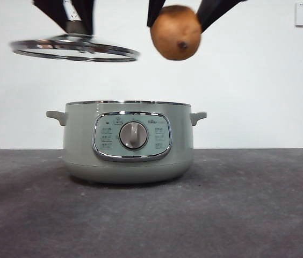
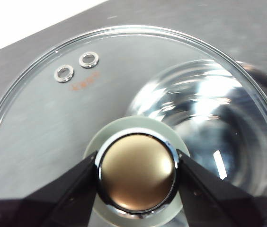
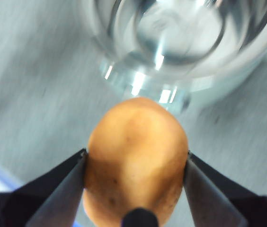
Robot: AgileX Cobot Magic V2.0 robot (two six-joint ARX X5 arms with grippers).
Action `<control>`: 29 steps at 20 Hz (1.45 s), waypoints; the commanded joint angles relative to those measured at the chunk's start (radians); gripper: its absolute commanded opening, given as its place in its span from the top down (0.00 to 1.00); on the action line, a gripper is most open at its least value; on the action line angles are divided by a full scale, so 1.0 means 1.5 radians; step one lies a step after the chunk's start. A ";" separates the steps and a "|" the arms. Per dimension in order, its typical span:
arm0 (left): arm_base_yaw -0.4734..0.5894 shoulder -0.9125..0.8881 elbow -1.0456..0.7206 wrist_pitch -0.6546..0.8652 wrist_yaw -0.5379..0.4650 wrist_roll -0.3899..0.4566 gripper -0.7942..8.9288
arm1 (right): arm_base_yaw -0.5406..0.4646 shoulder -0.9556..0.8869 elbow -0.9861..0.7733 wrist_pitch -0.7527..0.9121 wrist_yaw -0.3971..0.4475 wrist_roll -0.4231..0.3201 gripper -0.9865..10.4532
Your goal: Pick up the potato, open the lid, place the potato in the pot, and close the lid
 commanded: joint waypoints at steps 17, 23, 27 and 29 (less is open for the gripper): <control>0.176 -0.028 0.004 -0.010 0.013 0.007 0.93 | -0.082 0.534 0.477 -0.007 -0.049 -0.037 0.92; 0.176 -0.028 0.004 -0.008 0.046 0.007 0.93 | -0.081 0.554 0.477 -0.015 -0.047 -0.065 0.91; 0.176 -0.027 0.004 -0.008 0.046 0.007 0.93 | -0.080 0.554 0.477 -0.015 -0.047 -0.064 0.57; 0.176 -0.027 0.004 -0.008 0.046 0.007 0.93 | -0.075 0.554 0.477 -0.010 -0.047 -0.064 0.49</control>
